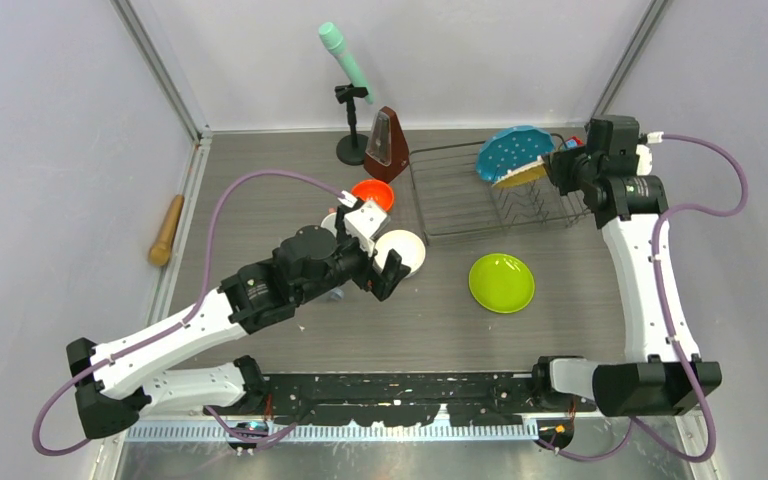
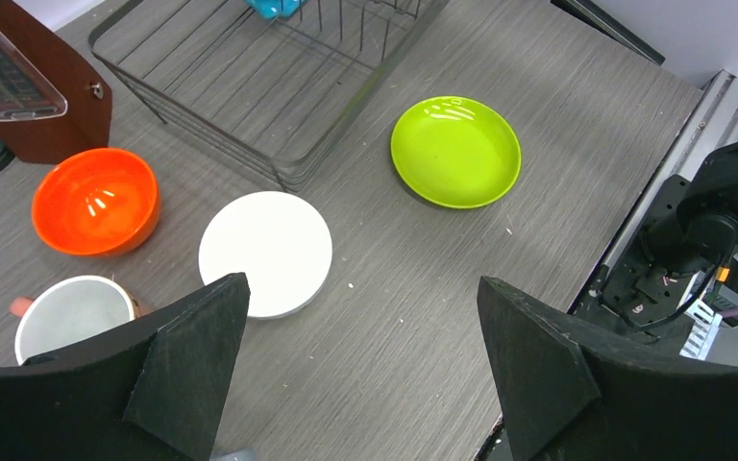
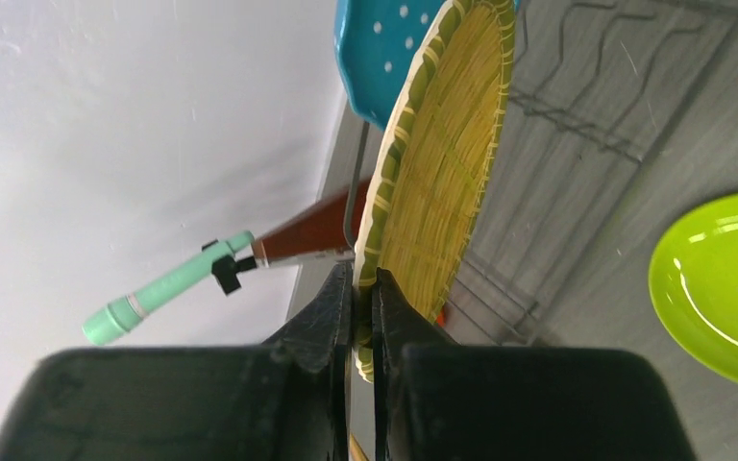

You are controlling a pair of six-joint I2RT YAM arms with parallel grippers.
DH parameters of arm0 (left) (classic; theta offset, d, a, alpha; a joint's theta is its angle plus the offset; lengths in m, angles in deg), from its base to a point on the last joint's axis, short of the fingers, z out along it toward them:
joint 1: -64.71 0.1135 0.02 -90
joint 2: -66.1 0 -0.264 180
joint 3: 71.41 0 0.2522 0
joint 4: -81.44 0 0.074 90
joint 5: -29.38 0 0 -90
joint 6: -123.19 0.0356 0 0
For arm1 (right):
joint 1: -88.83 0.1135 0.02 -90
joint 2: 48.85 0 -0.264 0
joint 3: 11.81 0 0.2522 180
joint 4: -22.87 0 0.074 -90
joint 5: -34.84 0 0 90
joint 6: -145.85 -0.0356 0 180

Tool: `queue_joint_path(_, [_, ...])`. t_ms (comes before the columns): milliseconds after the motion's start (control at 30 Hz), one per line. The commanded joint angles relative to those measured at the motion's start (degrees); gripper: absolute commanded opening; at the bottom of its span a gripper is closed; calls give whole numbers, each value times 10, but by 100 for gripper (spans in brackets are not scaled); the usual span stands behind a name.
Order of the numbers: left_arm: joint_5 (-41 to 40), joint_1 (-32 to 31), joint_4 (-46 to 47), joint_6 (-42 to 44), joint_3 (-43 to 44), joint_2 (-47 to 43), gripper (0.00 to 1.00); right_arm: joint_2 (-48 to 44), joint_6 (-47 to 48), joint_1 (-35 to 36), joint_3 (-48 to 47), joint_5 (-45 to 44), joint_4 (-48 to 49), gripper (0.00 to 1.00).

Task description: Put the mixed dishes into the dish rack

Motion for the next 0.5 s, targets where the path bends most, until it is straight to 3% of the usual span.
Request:
queue_joint_path(0, [-7,2,4,-5,-11,-17,92,30,3,-24,1,-11,136,0])
queue_joint_path(467, [-22,1,-2,2,-10,1,92,145,-29,-37,-13,-2,234,0])
